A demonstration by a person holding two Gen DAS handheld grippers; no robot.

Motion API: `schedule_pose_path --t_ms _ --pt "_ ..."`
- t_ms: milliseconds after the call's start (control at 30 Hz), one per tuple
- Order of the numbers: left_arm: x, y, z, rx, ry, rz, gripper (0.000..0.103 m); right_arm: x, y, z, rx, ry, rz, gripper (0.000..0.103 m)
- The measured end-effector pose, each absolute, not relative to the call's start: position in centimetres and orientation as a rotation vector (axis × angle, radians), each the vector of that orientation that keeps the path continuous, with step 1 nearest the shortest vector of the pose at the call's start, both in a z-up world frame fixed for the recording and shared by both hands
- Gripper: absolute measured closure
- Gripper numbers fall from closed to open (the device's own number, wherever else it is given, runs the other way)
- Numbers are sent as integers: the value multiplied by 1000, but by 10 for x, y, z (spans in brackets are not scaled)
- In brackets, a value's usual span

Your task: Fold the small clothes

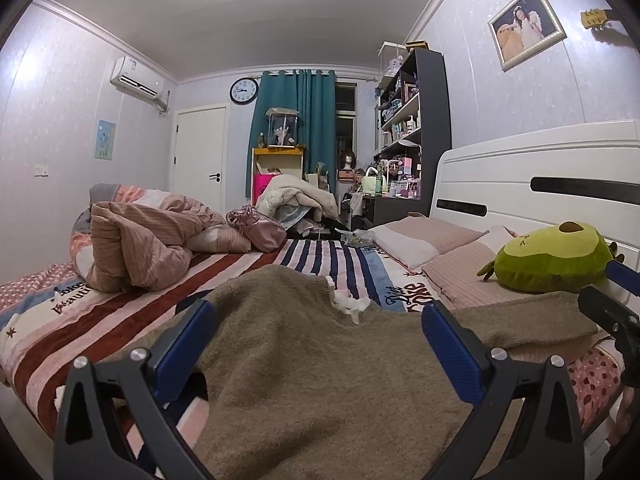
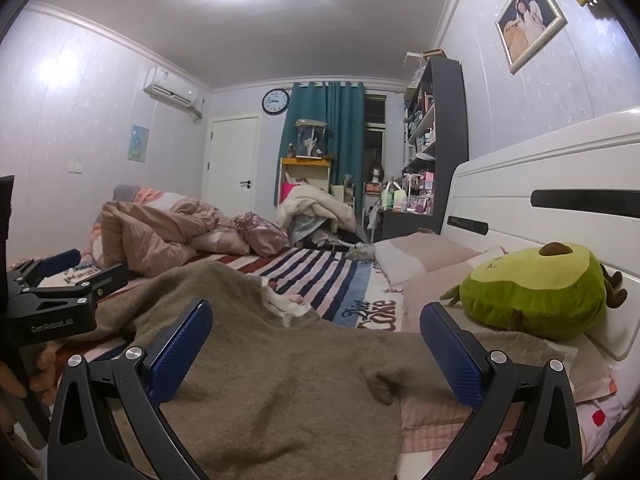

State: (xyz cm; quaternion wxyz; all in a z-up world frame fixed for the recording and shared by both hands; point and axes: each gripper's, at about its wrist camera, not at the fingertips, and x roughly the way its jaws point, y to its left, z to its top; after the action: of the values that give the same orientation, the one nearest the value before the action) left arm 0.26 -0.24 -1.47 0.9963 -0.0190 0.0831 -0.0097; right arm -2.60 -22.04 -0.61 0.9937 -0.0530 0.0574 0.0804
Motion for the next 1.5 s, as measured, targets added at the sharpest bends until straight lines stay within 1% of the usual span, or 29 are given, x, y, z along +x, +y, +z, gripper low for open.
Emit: schedule_pose_path --t_ms 467,1000,1333,1500 --pt "-13 -2 -12 -36 136 -23 1 -39 -213 -3 -107 93 160 0" --pt "-19 1 -13 -29 145 -9 1 -50 -210 -1 -107 84 170 0" --pt "-15 8 -18 -26 178 -1 1 -39 -208 -5 -65 123 205 0" --pt "1 32 -34 -27 224 25 1 -17 -201 -23 -63 184 249 0"
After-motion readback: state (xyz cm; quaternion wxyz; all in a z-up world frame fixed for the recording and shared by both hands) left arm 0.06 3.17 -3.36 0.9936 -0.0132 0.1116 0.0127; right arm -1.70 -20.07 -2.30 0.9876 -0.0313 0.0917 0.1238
